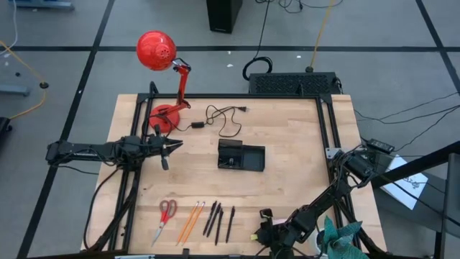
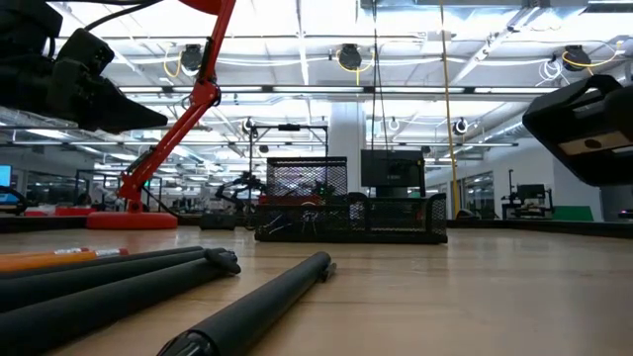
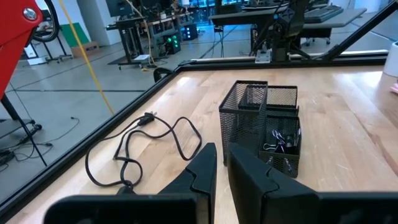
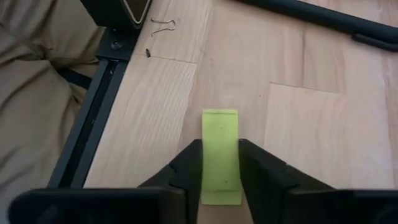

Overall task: Pick and place office supplies into organizer
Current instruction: Put the yellow eraser into the black desk organizer

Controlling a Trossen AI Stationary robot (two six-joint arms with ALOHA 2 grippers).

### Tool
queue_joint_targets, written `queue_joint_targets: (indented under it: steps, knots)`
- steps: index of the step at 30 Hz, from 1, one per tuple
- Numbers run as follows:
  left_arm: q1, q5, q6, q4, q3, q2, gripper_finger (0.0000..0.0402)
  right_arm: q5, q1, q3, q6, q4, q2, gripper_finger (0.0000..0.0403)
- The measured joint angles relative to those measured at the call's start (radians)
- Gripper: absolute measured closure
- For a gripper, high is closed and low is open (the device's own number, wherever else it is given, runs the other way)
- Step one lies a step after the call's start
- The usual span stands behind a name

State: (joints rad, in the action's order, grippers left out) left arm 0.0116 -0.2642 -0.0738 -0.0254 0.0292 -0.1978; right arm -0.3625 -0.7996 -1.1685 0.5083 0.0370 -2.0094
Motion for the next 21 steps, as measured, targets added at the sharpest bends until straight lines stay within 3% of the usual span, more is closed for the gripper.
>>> queue_joint_targets:
  steps: [5, 17, 21]
  knots:
    - [0.0, 0.0, 0.0, 0.0, 0.0, 0.0, 0.0355, 0.004, 0.012, 0.001, -0.021, -0.011, 0.001, 0.0344]
    - [0.0, 0.0, 0.0, 0.0, 0.0, 0.0, 0.0355, -0.008, 0.073, 0.004, -0.108, -0.009, 0.056, 0.0336]
    - [0.0, 0.0, 0.0, 0.0, 0.0, 0.0, 0.0355, -0.063, 0.099, 0.003, -0.158, -0.004, 0.085, 0.0335]
